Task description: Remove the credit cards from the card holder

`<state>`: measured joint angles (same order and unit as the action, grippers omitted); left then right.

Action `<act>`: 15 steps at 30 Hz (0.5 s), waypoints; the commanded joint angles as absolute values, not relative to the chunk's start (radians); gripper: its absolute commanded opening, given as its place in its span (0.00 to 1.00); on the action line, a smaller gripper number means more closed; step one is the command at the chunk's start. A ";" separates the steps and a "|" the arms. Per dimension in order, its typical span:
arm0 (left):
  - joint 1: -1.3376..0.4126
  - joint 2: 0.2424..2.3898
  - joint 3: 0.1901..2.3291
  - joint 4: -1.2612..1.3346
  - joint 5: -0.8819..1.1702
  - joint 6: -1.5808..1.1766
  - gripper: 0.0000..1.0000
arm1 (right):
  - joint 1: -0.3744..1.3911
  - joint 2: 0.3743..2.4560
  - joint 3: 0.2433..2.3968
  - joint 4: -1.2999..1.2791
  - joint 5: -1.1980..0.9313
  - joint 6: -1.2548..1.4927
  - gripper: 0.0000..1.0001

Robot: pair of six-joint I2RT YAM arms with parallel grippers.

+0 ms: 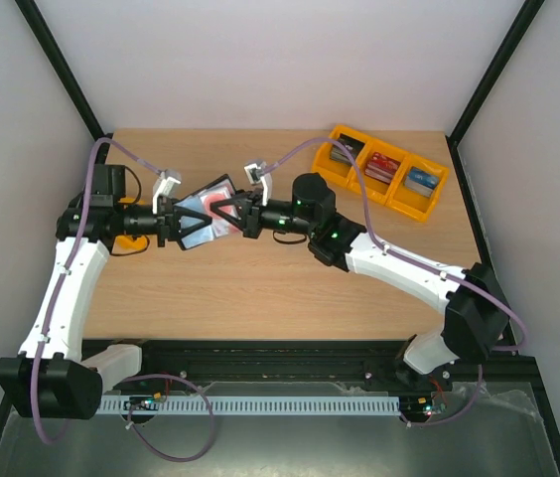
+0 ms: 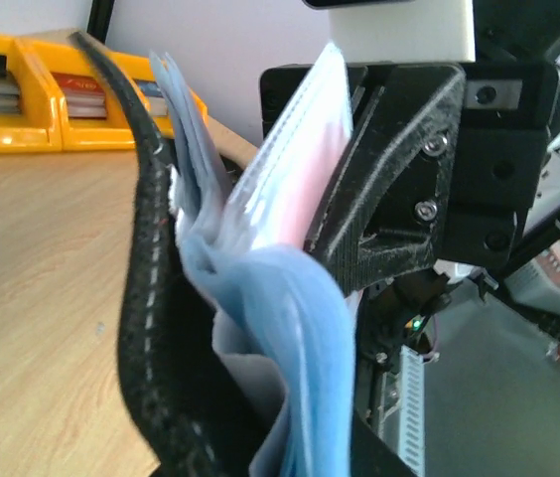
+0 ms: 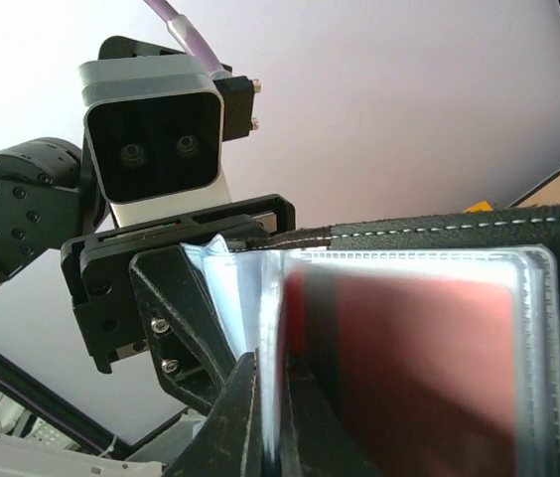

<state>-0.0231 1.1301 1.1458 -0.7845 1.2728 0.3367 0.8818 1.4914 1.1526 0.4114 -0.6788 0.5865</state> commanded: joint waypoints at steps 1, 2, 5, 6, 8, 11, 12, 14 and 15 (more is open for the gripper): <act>-0.031 1.121 1.138 -0.759 1.284 0.336 0.02 | 0.900 1.468 1.165 0.486 -0.716 0.574 0.05; -0.027 1.120 1.138 -0.764 1.289 0.342 0.02 | 0.898 1.459 1.166 0.464 -0.711 0.560 0.11; -0.010 1.114 1.140 -0.770 1.314 0.354 0.02 | 0.893 1.430 1.163 0.398 -0.694 0.490 0.30; -0.005 1.113 1.142 -0.774 1.321 0.356 0.02 | 0.888 1.418 1.161 0.370 -0.688 0.465 0.35; 0.000 1.112 1.156 -0.810 1.322 0.396 0.02 | 0.874 1.390 1.156 0.321 -0.680 0.424 0.40; 0.000 1.114 1.190 -0.899 1.315 0.506 0.02 | 0.839 1.338 1.127 0.280 -0.685 0.377 0.43; 0.000 1.114 1.201 -0.926 1.312 0.537 0.02 | 0.828 1.323 1.115 0.270 -0.691 0.359 0.44; 0.000 1.115 1.219 -0.965 1.299 0.586 0.02 | 0.803 1.299 1.110 0.229 -0.689 0.323 0.44; 0.000 1.114 1.225 -0.975 1.289 0.598 0.02 | 0.793 1.290 1.112 0.208 -0.696 0.309 0.45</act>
<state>-0.0051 1.1286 1.1671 -0.8795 1.2751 0.4622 0.8326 1.3487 1.1244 0.2916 -0.6827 0.4099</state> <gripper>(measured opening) 0.078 0.442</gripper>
